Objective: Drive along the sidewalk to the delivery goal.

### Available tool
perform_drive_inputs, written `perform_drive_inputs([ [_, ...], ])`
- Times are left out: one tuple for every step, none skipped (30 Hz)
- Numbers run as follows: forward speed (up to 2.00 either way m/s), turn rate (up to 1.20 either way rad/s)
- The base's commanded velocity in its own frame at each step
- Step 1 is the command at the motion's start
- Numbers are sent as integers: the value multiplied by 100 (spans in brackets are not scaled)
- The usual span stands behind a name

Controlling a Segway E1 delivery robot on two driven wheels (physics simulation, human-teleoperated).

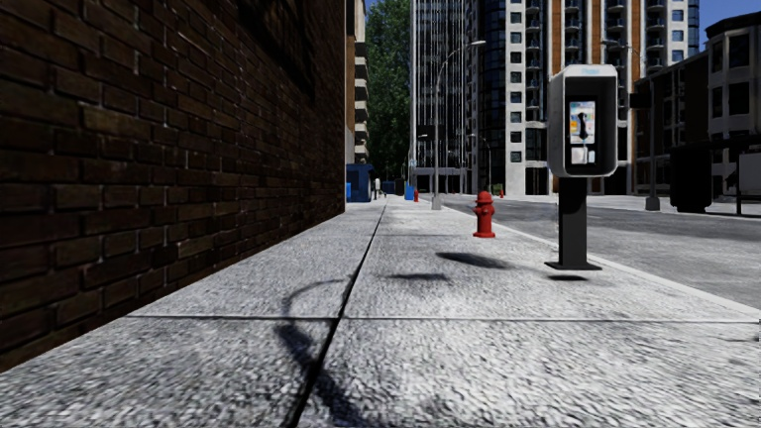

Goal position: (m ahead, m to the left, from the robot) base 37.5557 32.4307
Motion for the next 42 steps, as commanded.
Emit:
perform_drive_inputs([
  [200,0],
  [200,0],
  [200,0],
  [200,0],
  [200,0],
  [200,0],
  [200,0],
  [200,0],
  [200,0],
  [200,0],
  [200,0],
  [200,0],
  [200,0],
  [200,0],
  [200,0],
  [200,0],
  [200,0],
  [200,0],
  [200,0],
  [200,0],
  [200,0],
  [200,0],
  [200,0],
  [200,0],
  [200,0],
  [200,0],
  [200,0],
  [200,0],
  [200,0],
  [200,0],
  [200,0],
  [200,0],
  [200,0],
  [200,0],
  [200,0],
  [200,0],
  [200,0],
  [200,0],
  [200,0],
  [200,0],
  [200,0],
  [200,0],
])
